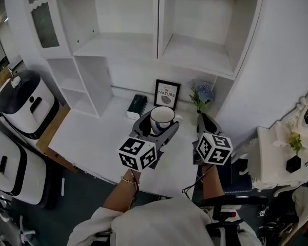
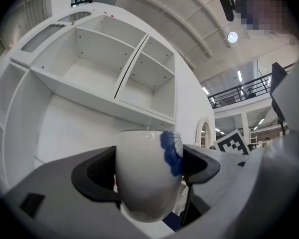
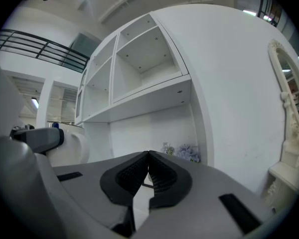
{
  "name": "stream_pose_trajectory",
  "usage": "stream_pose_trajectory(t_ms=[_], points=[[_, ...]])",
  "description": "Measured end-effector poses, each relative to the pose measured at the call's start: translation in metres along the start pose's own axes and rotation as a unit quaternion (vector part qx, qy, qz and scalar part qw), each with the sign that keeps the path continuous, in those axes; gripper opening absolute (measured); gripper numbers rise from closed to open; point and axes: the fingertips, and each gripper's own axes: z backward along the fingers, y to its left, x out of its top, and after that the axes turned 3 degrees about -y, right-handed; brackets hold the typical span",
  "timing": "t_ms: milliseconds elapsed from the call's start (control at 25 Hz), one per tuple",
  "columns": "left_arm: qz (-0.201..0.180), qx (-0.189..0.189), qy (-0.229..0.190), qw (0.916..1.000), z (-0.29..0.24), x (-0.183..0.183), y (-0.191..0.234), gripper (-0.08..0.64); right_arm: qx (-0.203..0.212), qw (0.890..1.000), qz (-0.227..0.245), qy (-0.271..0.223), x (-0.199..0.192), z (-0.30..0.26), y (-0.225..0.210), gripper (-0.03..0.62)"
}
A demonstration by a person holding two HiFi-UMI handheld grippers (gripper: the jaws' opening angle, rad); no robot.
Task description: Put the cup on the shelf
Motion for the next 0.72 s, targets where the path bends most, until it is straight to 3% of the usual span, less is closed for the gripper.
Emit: stream_pose_trajectory(t_ms=[400, 720], points=[[-0.019, -0.052, 0.018, 0.9983, -0.043, 0.019, -0.038, 0.393, -0.008, 1.000, -0.002, -0.004, 0.005, -0.004, -0.020, 0.021], [-0.004, -0.075, 0.012, 0.9971, -0.065, 0.055, -0.059, 0.393, -0.005, 1.000, -0.005, -0.006, 0.007, -0.011, -0.027, 0.021]])
